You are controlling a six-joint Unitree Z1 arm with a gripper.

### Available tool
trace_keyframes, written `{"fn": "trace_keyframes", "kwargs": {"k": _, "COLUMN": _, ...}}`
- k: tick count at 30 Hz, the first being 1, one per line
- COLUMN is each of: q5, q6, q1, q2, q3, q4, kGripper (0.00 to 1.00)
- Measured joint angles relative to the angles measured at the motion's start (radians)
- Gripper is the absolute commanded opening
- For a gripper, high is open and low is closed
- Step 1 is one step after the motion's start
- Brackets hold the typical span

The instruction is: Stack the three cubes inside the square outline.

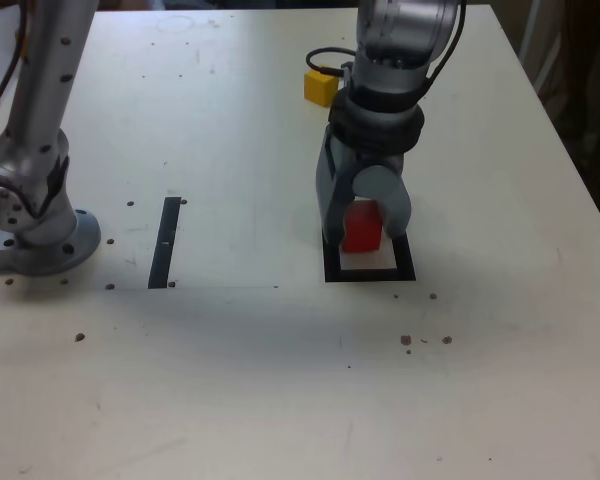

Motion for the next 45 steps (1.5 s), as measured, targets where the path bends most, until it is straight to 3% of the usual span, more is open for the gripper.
{"fn": "trace_keyframes", "kwargs": {"k": 9, "q5": 0.000, "q6": 0.000, "q1": 0.000, "q2": 0.000, "q3": 0.015, "q4": -0.024, "kGripper": 0.55}}
{"fn": "trace_keyframes", "kwargs": {"k": 26, "q5": -0.008, "q6": 0.017, "q1": 0.000, "q2": -0.016, "q3": 0.023, "q4": -0.047, "kGripper": 0.92}}
{"fn": "trace_keyframes", "kwargs": {"k": 31, "q5": -0.009, "q6": 0.017, "q1": 0.000, "q2": -0.049, "q3": 0.045, "q4": -0.046, "kGripper": 0.97}}
{"fn": "trace_keyframes", "kwargs": {"k": 36, "q5": -0.003, "q6": 0.017, "q1": 0.002, "q2": -0.103, "q3": 0.053, "q4": 0.015, "kGripper": 0.99}}
{"fn": "trace_keyframes", "kwargs": {"k": 41, "q5": -0.042, "q6": 0.040, "q1": 0.052, "q2": -0.127, "q3": 0.007, "q4": 0.134, "kGripper": 0.99}}
{"fn": "trace_keyframes", "kwargs": {"k": 45, "q5": -0.048, "q6": 0.067, "q1": 0.113, "q2": -0.146, "q3": -0.013, "q4": 0.164, "kGripper": 0.99}}
